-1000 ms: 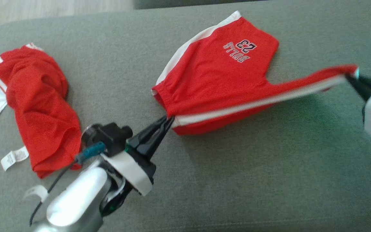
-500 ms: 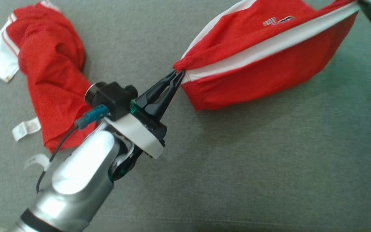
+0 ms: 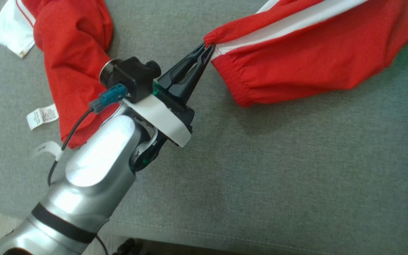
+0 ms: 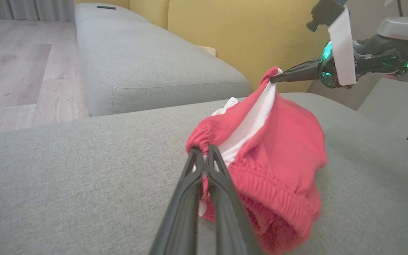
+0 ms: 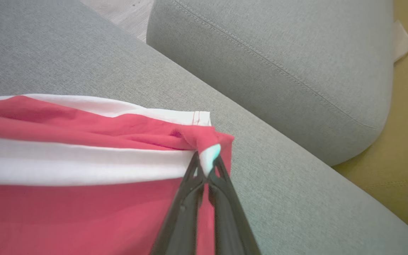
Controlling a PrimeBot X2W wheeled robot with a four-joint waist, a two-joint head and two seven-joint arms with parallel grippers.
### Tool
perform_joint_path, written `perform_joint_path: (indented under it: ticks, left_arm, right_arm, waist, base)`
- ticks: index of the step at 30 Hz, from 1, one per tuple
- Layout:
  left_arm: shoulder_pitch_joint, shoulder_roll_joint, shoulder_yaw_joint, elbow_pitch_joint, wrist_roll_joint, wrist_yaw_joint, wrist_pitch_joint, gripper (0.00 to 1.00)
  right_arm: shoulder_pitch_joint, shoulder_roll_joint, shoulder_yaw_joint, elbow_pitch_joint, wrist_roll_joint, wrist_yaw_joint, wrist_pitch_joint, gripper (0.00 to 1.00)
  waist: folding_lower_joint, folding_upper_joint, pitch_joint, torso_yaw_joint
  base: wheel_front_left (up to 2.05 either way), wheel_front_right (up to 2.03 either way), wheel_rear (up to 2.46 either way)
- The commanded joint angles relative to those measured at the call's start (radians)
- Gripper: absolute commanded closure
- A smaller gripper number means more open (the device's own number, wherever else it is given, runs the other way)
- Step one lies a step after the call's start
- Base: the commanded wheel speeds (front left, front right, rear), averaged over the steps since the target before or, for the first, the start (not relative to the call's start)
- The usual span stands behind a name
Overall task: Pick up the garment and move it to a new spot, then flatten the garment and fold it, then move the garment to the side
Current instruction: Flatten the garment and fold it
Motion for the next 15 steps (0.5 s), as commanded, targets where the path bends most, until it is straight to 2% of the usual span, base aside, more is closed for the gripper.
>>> perform_joint_path:
  ticks: [1,5,6,7,8,9,10,15]
  left_arm:
    - [-0.040,0.015,0.037,-0.017,-0.010,0.002,-0.005,1.00]
    - [-0.047,0.005,0.026,0.000,-0.014,0.002,-0.005,1.00]
    - [-0.048,0.002,0.030,0.007,-0.014,0.002,-0.005,1.00]
    - [-0.049,-0.001,0.034,0.013,-0.011,0.002,-0.005,1.00]
    - [-0.050,-0.005,0.041,0.020,-0.007,0.002,-0.005,0.49]
    - [-0.050,-0.008,0.047,0.029,-0.001,0.002,-0.005,0.07]
    - [-0.051,-0.011,0.052,0.035,0.006,0.002,-0.005,0.00]
    - [-0.039,-0.024,0.092,0.057,0.027,0.002,-0.005,0.00]
  right_arm:
    - [-0.028,0.004,0.010,-0.005,0.002,-0.001,-0.014,1.00]
    - [-0.060,0.016,0.042,0.044,0.001,-0.001,-0.047,1.00]
    - [-0.066,0.019,0.047,0.056,0.000,-0.001,-0.061,0.84]
    - [-0.073,0.023,0.045,0.070,-0.002,-0.001,-0.082,0.00]
    - [-0.079,0.028,0.044,0.086,-0.006,-0.001,-0.101,0.00]
    - [-0.083,0.033,0.046,0.100,-0.009,-0.001,-0.120,0.00]
    - [-0.089,0.039,0.044,0.115,-0.012,-0.001,-0.141,0.00]
    - [-0.087,0.075,0.037,0.199,-0.027,-0.001,-0.234,0.00]
  waist:
    - [-0.0002,0.0000,0.021,0.015]
    - [-0.0002,0.0000,0.036,0.026]
    - [-0.0002,0.0000,0.038,0.028]
    - [-0.0002,0.0000,0.040,0.030]
    - [-0.0002,0.0000,0.041,0.032]
    - [-0.0002,0.0000,0.042,0.034]
    - [-0.0002,0.0000,0.042,0.034]
    - [-0.0002,0.0000,0.025,0.030]
  base:
    - [0.00,0.00,0.00]
    - [0.00,0.00,0.00]
    - [0.00,0.00,0.00]
    - [0.00,0.00,0.00]
    - [0.00,0.00,0.00]
    - [0.00,0.00,0.00]
    - [0.00,0.00,0.00]
    - [0.00,0.00,0.00]
